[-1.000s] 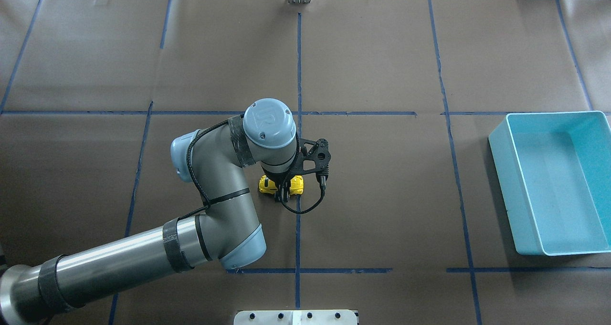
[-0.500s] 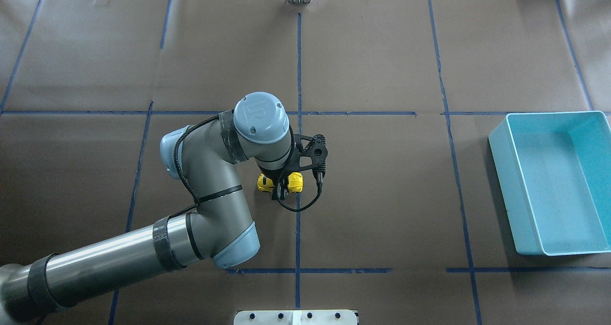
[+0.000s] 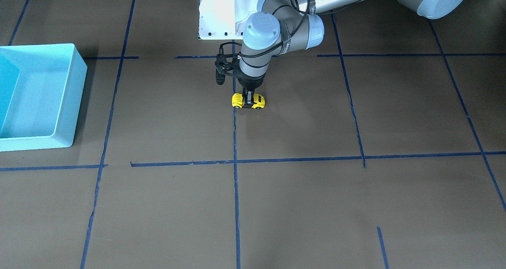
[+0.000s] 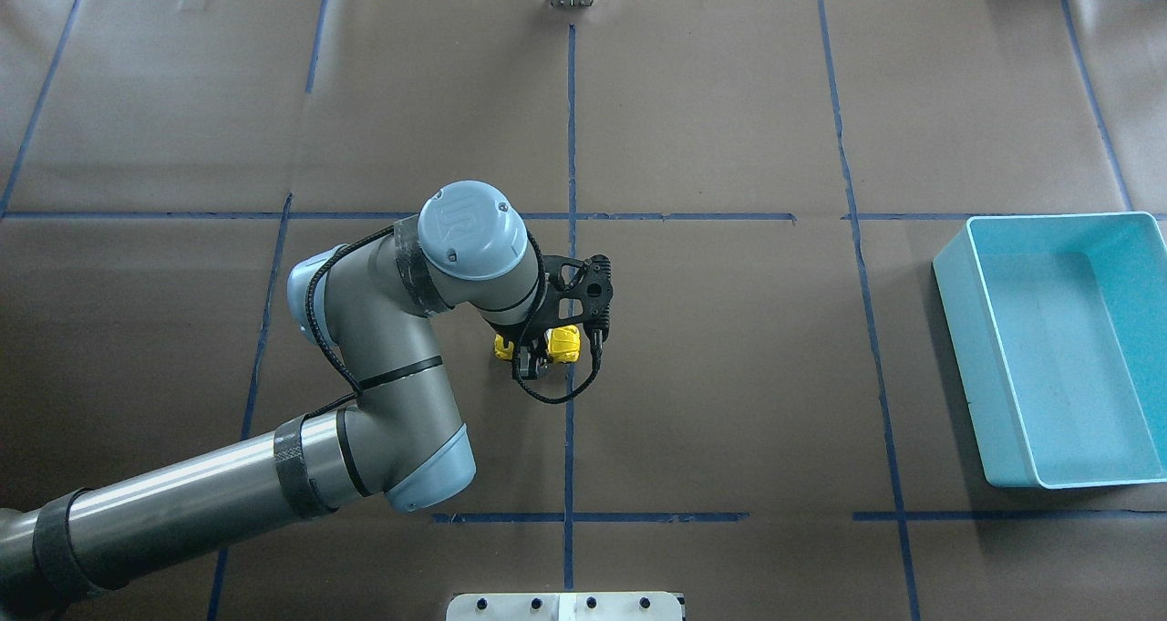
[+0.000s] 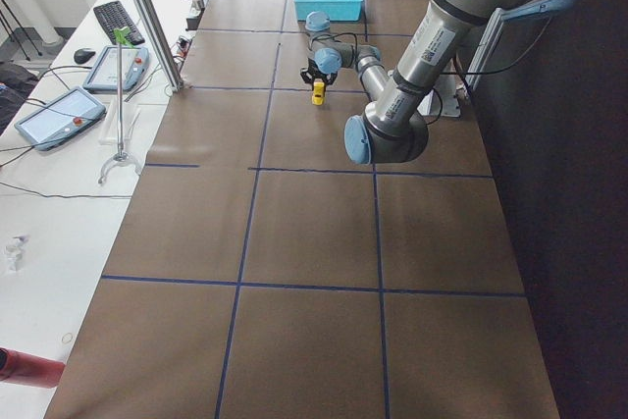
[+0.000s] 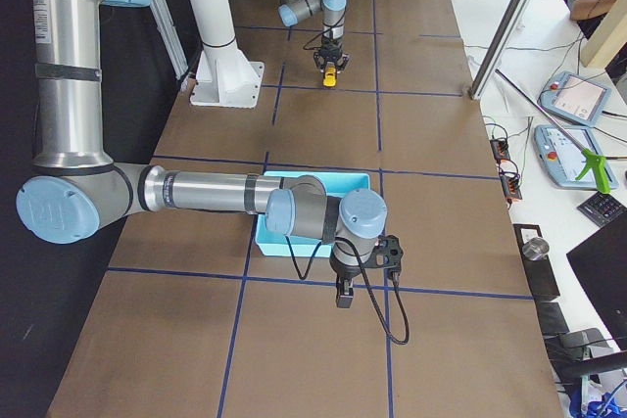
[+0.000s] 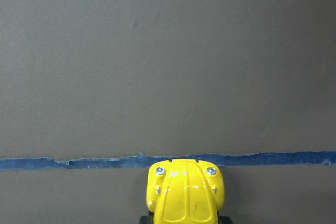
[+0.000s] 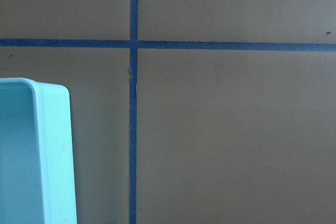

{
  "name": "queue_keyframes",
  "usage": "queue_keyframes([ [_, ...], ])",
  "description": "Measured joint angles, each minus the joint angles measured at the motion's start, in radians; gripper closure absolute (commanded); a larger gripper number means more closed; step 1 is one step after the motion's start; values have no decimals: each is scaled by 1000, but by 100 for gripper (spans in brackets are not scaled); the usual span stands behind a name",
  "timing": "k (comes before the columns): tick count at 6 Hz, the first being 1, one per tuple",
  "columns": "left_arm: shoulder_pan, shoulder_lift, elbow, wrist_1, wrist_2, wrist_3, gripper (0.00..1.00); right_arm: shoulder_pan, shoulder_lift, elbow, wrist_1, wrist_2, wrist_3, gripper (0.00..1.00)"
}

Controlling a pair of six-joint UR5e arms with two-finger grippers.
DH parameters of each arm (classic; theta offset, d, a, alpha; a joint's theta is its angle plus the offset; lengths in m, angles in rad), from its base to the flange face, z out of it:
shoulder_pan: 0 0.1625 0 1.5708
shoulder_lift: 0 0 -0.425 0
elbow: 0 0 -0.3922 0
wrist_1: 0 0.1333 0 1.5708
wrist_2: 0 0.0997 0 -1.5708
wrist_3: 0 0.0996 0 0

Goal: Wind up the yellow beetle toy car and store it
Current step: 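Drag the yellow car backward along the table with the left gripper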

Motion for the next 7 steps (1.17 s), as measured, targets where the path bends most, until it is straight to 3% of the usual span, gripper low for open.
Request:
queue_keyframes([
  [7,-32,116,30,-319,-5,0,96,0,4,3,0,2,1,0],
])
